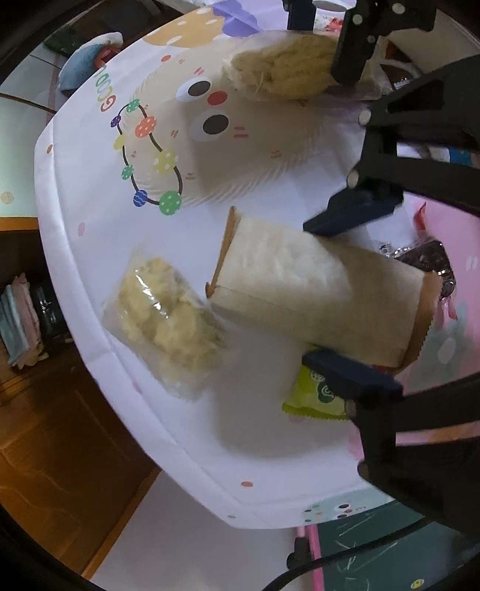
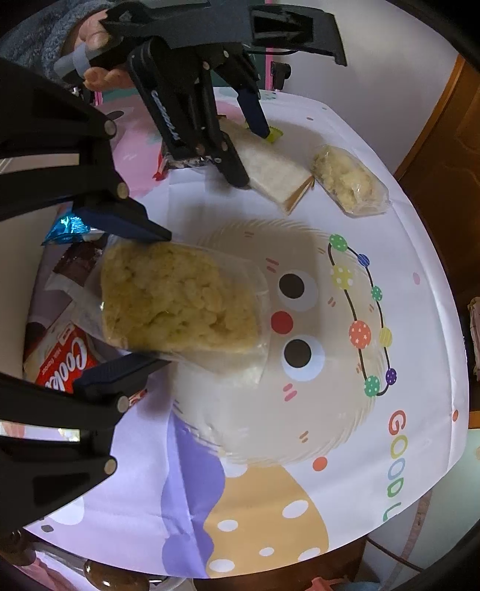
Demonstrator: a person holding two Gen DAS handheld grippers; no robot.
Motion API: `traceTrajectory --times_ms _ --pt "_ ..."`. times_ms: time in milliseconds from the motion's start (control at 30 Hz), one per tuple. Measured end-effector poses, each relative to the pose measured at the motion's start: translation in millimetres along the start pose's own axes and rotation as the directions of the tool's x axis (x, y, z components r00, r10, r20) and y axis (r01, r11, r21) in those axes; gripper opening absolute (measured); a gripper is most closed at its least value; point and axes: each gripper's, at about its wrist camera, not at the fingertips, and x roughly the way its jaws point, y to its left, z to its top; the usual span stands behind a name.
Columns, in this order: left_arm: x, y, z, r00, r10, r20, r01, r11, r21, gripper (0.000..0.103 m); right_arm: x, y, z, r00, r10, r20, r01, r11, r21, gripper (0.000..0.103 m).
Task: Organize snacks
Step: 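Grasp the clear bag of puffed snacks with the right tool while the left grasps a flat bread slice, then lift both held snacks and carry them over the white tray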
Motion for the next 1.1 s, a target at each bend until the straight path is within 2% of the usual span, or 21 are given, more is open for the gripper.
traceTrajectory --times_ms 100,200,367,467,600,767,933,1033,1100 --pt "-6.6 1.2 -3.2 0.999 -0.035 0.035 0.037 0.999 -0.037 0.055 -3.5 -4.4 -1.7 0.999 0.038 0.005 -0.038 0.999 0.003 0.058" --pt "-20.7 5.4 -8.4 0.996 -0.027 0.08 0.033 0.997 -0.075 0.054 -14.6 -5.8 -5.0 0.998 0.055 0.04 -0.055 0.998 -0.011 0.058" --pt "-64.0 18.0 -23.6 0.986 -0.021 0.163 0.052 0.981 -0.186 0.054 -45.3 1.6 -14.6 0.988 0.088 0.126 -0.084 0.996 -0.033 0.058" --pt "-105.3 26.1 -42.2 0.972 -0.031 0.232 0.085 0.971 -0.225 0.054 -79.0 7.1 -27.5 0.974 0.108 0.197 -0.097 0.993 -0.063 0.058" --pt "-171.4 24.8 -77.6 0.936 -0.082 0.343 0.165 0.961 -0.221 0.054 -128.6 23.1 -57.3 0.941 0.154 0.301 -0.123 0.985 -0.118 0.058" --pt "-242.8 19.8 -135.9 0.885 -0.126 0.448 0.236 0.951 -0.199 0.054 -188.4 38.5 -117.3 0.884 0.173 0.434 -0.085 0.973 -0.214 0.058" --pt "-298.2 5.6 -200.9 0.836 -0.036 0.547 0.186 0.958 -0.22 0.054 -217.0 56.6 -173.4 0.834 0.155 0.529 -0.005 0.962 -0.274 0.058" --pt "-314.3 -10.7 -238.6 0.805 -0.022 0.593 0.174 0.964 -0.202 0.054 -224.7 59.3 -212.4 0.801 0.149 0.579 0.032 0.956 -0.29 0.058" --pt "-316.0 -23.5 -260.4 0.795 -0.017 0.606 0.164 0.968 -0.189 0.055 -226.6 59.6 -240.2 0.777 0.146 0.612 0.057 0.953 -0.299 0.058"
